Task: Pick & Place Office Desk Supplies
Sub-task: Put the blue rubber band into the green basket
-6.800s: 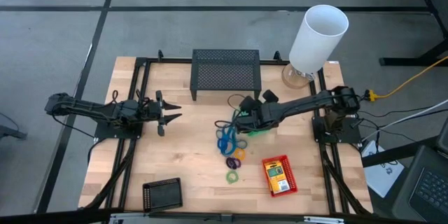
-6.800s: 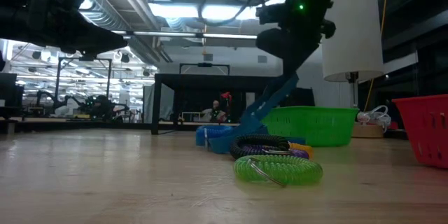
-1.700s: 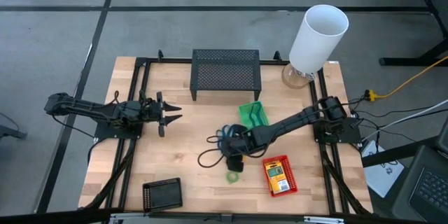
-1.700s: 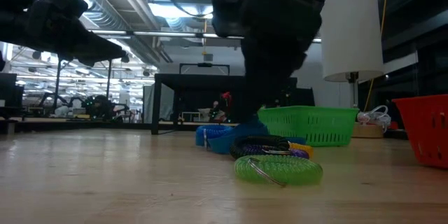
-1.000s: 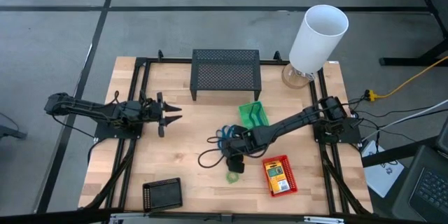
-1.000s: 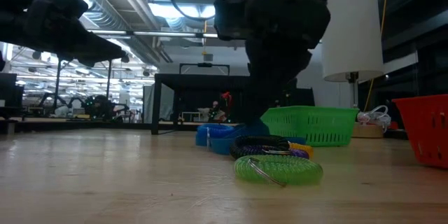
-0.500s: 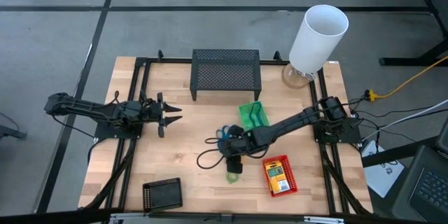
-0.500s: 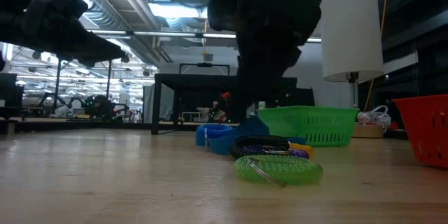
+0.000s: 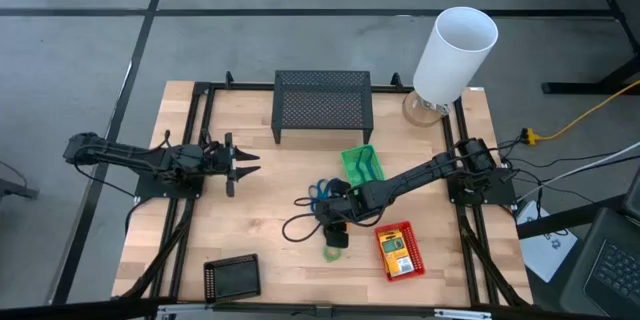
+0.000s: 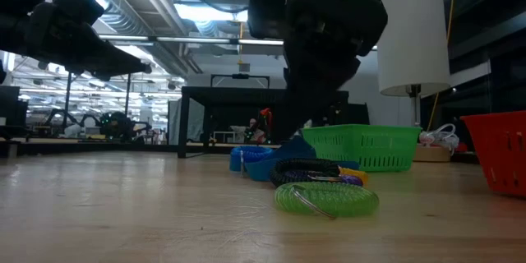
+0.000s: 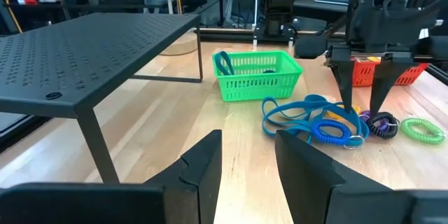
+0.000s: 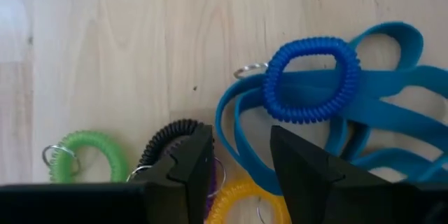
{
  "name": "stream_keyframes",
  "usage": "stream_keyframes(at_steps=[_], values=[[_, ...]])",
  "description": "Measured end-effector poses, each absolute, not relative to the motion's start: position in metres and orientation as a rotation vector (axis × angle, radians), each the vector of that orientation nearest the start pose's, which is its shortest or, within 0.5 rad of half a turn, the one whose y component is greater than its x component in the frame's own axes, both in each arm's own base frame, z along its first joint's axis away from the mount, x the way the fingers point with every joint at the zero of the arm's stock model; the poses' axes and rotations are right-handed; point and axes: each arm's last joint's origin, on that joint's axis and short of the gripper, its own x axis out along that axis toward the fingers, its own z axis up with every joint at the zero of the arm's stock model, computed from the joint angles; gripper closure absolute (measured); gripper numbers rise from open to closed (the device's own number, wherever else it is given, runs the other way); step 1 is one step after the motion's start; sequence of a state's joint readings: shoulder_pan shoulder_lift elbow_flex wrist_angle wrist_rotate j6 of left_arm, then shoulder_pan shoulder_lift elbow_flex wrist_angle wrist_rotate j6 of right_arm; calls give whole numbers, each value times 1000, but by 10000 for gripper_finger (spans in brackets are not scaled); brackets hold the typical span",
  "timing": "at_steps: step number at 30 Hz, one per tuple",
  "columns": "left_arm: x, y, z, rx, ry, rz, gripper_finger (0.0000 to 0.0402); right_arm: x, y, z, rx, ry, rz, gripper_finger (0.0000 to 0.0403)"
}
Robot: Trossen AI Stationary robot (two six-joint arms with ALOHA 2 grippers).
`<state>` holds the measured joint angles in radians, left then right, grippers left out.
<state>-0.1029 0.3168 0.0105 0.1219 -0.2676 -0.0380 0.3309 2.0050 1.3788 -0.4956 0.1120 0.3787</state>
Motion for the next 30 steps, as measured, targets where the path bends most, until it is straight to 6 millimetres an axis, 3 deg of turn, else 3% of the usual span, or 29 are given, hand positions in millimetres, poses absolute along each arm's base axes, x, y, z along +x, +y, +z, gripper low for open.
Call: stream_keyframes(at_steps=[16, 20, 26, 30], values=[[115, -4, 151, -5, 187, 168, 272, 386, 125, 140, 82, 1193, -38, 265], [115, -4, 150, -5, 192, 168, 272, 388, 120, 140, 93, 1191, -47, 297], [115, -4, 150, -5, 192, 168, 272, 389, 115, 140, 103, 1194, -45, 386], [115, -4, 150, -4, 192, 168, 272, 390, 113, 142, 107, 1189, -46, 388]])
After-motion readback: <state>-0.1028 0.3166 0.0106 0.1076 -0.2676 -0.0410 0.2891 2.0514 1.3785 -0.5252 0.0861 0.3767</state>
